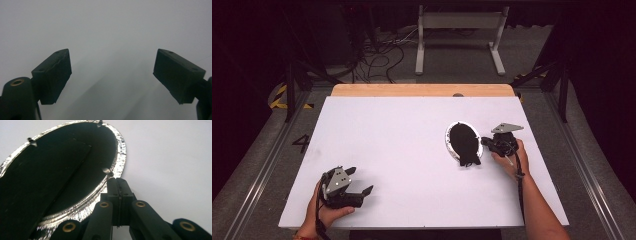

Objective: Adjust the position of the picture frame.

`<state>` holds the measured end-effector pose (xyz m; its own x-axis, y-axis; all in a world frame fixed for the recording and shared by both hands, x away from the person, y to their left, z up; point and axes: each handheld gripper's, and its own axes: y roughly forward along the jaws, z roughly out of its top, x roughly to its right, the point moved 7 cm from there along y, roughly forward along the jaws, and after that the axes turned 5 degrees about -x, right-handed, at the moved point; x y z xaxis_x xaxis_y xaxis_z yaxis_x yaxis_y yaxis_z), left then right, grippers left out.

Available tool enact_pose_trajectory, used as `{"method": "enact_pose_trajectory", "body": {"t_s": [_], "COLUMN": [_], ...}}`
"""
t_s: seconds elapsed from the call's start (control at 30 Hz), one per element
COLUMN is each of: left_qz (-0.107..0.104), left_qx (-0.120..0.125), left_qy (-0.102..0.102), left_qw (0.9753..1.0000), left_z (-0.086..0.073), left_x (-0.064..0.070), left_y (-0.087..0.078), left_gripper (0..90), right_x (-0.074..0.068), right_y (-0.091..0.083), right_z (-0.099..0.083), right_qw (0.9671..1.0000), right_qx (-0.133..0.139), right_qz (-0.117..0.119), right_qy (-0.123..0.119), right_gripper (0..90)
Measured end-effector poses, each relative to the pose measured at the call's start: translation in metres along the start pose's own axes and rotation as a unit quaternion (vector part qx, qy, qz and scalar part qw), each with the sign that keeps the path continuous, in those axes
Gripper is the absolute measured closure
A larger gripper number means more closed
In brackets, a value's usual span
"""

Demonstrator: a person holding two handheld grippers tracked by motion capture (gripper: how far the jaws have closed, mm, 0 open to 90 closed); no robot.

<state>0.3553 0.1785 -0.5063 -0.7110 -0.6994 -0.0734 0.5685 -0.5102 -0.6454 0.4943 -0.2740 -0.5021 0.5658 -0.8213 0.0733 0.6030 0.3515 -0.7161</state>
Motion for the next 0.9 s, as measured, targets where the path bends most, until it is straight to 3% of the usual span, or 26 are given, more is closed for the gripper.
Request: {"method": "enact_pose_trajectory", "body": {"t_s": [0.2,0.43,0.53,0.63,0.73,0.9], "left_qz": [-0.002,-0.005,-0.006,-0.006,-0.006,-0.003], "left_qx": [-0.002,-0.003,-0.001,-0.001,0.0,0.001], "left_qy": [0.002,0.002,0.001,0.005,0.006,0.005], "left_qw": [1.0,1.0,1.0,1.0,1.0,1.0], "left_z": [0.001,0.003,0.004,0.006,0.007,0.011], "left_x": [0.0,0.001,0.002,0.003,0.004,0.002], "left_y": [0.002,0.004,0.005,0.005,0.005,0.006], "left_gripper": [15.7,15.7,15.7,15.7,15.7,15.7], "right_x": [-0.015,-0.028,-0.028,-0.027,-0.035,-0.046], "right_y": [0.001,0.0,-0.007,-0.025,-0.038,-0.043], "right_z": [0.003,0.004,0.001,-0.001,-0.003,0.004], "right_qw": [0.9996,0.9991,0.9993,0.9985,0.9977,0.9994], "right_qx": [-0.004,-0.016,-0.021,-0.006,-0.002,-0.007], "right_qz": [0.02,0.024,0.024,0.047,0.054,0.035], "right_qy": [-0.018,-0.032,-0.019,0.027,0.042,0.007], "right_gripper": [90.0,88.9,88.9,90.0,90.0,90.0]}}
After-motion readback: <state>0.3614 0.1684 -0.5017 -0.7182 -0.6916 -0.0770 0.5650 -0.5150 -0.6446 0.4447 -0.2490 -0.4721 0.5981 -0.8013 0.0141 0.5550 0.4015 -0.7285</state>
